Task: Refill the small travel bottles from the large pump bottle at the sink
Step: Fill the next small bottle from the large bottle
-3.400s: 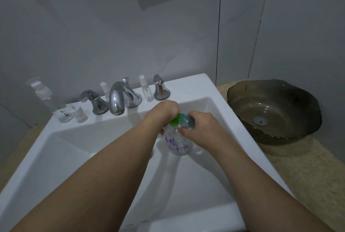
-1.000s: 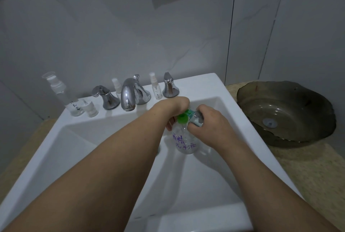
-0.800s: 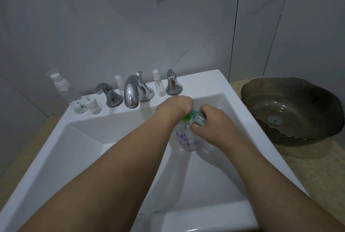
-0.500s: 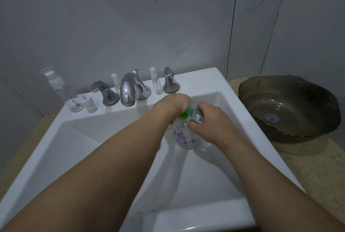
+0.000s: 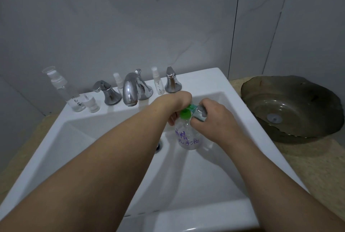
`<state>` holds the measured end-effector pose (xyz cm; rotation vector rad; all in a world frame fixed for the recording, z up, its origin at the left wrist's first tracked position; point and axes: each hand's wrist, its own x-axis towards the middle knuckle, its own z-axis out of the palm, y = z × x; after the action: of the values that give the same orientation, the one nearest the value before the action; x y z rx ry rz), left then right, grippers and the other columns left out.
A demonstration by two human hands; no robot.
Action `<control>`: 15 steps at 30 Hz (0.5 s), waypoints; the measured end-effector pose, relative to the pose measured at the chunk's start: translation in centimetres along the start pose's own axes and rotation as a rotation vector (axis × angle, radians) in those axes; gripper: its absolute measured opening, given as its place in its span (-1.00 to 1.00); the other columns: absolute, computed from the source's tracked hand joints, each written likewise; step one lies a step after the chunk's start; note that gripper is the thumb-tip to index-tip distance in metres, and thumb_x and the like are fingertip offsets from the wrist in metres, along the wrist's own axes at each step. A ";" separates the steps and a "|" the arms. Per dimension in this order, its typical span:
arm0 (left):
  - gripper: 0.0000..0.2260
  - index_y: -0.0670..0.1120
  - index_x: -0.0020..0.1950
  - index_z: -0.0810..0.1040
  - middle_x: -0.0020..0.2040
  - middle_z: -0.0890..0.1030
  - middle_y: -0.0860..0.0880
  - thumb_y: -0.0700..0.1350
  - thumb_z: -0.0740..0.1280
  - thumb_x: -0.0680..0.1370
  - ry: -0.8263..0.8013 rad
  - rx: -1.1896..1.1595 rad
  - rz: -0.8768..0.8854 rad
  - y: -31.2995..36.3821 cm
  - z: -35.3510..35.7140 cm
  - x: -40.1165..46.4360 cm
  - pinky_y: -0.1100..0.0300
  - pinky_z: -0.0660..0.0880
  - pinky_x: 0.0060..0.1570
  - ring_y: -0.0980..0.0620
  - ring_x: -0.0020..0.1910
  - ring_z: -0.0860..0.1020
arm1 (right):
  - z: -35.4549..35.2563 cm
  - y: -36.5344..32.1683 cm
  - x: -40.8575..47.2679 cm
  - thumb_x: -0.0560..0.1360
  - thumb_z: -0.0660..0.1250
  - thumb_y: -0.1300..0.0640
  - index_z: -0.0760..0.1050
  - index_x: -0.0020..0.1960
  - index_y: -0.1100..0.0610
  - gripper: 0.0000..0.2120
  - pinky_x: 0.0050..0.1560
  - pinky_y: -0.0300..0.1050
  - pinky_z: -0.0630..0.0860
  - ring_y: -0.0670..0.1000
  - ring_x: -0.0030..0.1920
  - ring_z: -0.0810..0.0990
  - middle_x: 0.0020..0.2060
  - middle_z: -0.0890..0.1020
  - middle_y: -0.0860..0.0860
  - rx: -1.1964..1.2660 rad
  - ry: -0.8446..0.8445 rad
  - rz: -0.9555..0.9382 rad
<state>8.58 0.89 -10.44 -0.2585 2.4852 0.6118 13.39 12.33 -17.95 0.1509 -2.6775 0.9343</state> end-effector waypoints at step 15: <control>-0.72 -0.27 -0.23 0.46 -0.16 0.60 -0.31 -0.18 0.04 0.52 0.088 0.006 0.069 -0.5 0.8 1.0 -0.02 0.56 -0.03 -0.22 -0.21 0.59 | -0.1 0.2 0.0 0.34 0.37 -0.02 0.38 -0.16 0.09 -0.76 -0.27 -0.09 0.30 0.05 -0.22 0.43 -0.26 0.47 -0.03 -0.001 -0.050 0.012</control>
<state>8.30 0.78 -11.72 -0.2017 2.5890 0.6333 13.42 12.55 -17.98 0.1601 -2.7276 0.9445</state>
